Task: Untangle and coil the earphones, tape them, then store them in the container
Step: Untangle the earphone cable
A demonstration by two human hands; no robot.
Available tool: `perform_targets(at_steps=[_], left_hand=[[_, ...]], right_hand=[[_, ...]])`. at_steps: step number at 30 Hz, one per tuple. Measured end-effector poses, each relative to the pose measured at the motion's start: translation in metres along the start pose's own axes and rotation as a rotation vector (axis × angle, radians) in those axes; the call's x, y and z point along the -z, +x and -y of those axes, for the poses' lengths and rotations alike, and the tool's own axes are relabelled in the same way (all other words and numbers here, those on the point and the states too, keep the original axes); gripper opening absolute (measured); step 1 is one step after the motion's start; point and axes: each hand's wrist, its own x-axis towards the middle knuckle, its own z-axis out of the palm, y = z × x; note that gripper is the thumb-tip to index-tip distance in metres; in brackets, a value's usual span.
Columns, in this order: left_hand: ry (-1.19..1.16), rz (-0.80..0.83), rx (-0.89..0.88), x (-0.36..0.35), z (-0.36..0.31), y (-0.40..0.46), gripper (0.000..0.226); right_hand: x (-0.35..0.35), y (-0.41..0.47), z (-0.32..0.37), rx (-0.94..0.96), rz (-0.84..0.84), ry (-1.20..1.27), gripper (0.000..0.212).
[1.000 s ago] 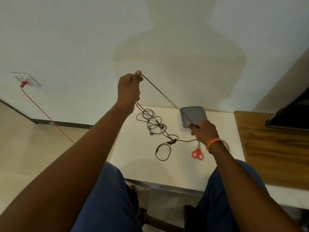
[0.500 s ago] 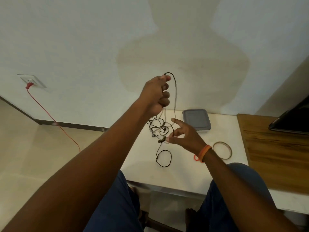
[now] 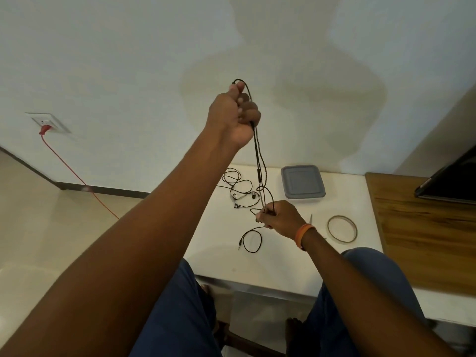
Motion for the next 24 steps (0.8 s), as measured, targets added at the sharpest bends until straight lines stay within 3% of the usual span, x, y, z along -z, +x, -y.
perform_targets(at_steps=[4, 7, 10, 14, 18, 24], left_hand=[[0.021, -0.027, -0.056, 0.009, -0.011, 0.003, 0.033], [0.164, -0.068, -0.089, 0.018, -0.016, 0.005, 0.03], [0.469, -0.163, -0.101, 0.034, -0.01, 0.005, 0.026], [1.069, -0.274, -0.179, 0.067, 0.013, 0.001, 0.021], [1.083, -0.302, -0.187, 0.083, 0.021, -0.002, 0.022], [1.236, -0.35, -0.274, 0.097, 0.02, 0.0, 0.022]], right_hand=[[0.006, 0.002, 0.001, -0.106, 0.012, 0.132, 0.008], [0.015, -0.003, 0.008, -0.126, 0.095, 0.174, 0.016], [0.018, -0.004, 0.008, -0.111, 0.094, 0.168, 0.027], [0.019, -0.003, 0.002, -0.106, -0.015, 0.028, 0.027], [0.026, -0.008, -0.003, -0.159, 0.078, 0.004, 0.027], [0.026, -0.001, -0.003, -0.067, -0.086, -0.308, 0.039]])
